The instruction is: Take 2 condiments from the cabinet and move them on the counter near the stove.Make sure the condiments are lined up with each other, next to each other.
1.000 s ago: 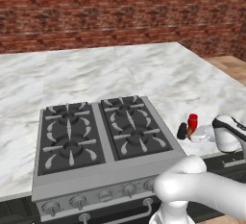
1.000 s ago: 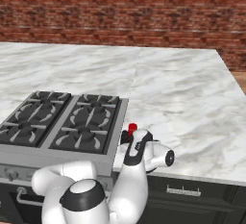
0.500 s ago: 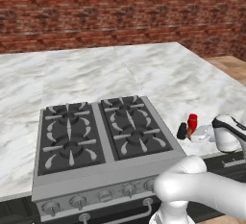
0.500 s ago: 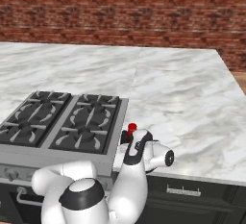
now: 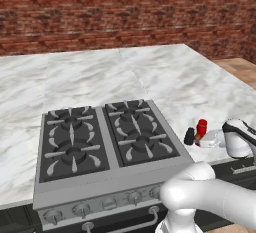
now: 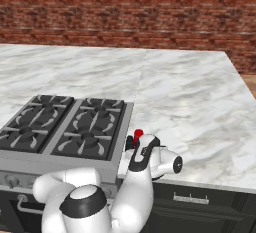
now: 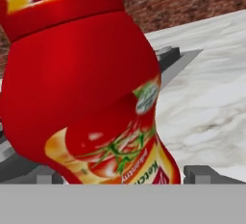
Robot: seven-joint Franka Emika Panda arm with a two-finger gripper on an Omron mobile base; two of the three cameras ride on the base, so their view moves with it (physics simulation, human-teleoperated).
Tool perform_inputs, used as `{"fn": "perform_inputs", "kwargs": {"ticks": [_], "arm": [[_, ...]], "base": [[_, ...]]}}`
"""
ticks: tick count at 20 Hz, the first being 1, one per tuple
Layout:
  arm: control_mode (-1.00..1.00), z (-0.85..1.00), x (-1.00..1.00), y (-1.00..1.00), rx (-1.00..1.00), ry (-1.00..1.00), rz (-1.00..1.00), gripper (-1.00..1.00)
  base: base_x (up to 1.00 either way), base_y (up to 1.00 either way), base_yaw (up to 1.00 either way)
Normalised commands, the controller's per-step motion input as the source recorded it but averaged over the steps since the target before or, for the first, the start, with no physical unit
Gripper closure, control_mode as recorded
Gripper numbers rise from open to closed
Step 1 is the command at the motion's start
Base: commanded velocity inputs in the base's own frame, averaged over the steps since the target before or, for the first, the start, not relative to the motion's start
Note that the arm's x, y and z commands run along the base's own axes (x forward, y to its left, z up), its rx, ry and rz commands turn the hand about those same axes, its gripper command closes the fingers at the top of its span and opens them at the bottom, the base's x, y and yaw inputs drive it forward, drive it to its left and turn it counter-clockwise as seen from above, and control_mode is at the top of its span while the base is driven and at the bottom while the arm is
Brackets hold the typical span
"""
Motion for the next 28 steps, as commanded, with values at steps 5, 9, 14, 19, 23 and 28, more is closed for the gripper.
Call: {"fn": "perform_inputs", "kwargs": {"ticks": [5, 9, 14, 19, 23, 28], "arm": [[-1.00, 0.11, -0.14, -0.08, 0.00, 0.00, 0.00, -1.00], [-1.00, 0.16, -0.21, -0.06, 0.00, 0.00, 0.00, -1.00], [-1.00, 0.28, -0.23, 0.00, 0.00, 0.00, 0.00, -1.00], [-1.00, 0.31, -0.37, 0.00, 0.00, 0.00, 0.00, -1.00], [-1.00, 0.22, -0.26, 0.00, 0.00, -0.04, 0.00, -1.00], [-1.00, 0.11, 0.00, 0.00, 0.00, -0.09, 0.00, -1.00]], "base": [[0.00, 0.00, 0.00], [0.00, 0.00, 0.00], [0.00, 0.00, 0.00], [0.00, 0.00, 0.00], [0.00, 0.00, 0.00], [0.00, 0.00, 0.00]]}}
